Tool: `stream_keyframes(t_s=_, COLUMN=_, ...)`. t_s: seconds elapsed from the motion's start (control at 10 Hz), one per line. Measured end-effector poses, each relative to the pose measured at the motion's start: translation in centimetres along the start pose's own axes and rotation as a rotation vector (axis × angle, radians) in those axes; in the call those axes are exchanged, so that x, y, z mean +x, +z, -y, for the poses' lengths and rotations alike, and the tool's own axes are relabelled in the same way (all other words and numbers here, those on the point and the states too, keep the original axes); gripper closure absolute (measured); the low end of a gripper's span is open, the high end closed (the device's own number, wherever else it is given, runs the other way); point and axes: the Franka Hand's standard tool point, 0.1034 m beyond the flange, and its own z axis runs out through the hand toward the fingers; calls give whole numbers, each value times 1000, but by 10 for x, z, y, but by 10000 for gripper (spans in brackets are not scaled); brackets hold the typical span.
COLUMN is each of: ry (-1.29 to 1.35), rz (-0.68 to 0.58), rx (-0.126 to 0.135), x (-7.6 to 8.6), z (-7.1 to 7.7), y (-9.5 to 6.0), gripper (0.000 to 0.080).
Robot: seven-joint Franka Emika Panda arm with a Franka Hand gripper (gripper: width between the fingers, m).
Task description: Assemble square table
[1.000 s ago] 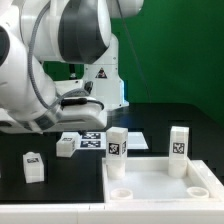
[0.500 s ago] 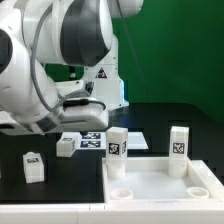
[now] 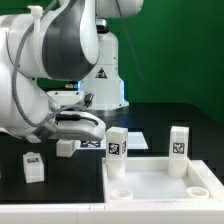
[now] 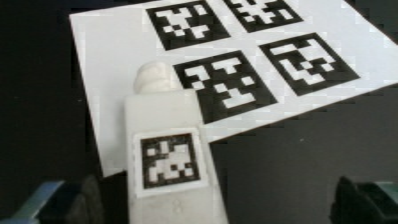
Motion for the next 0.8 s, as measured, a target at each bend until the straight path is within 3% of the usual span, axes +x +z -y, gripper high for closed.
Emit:
stream_keyframes(t_s=0.2, ry=11, rz=36, rx=2, x=4, z=-12, y=11, gripper=151)
stream_keyframes(t_s=0.3, ry=6, rz=44, rx=2, x=6, z=-15, y=9, gripper=151)
stream_keyframes(t_s=0.6, ry=-2, rz=47, rx=1, x=7, z=-13, y=10, gripper=151)
stream_keyframes(t_s=0.7, ry=-5, rz=47, rx=0, x=7, z=-13, y=10, gripper=240)
stream_keyframes(t_s=0.8, ry=-6, rz=47, rx=0, x=7, z=-13, y=10, gripper=422)
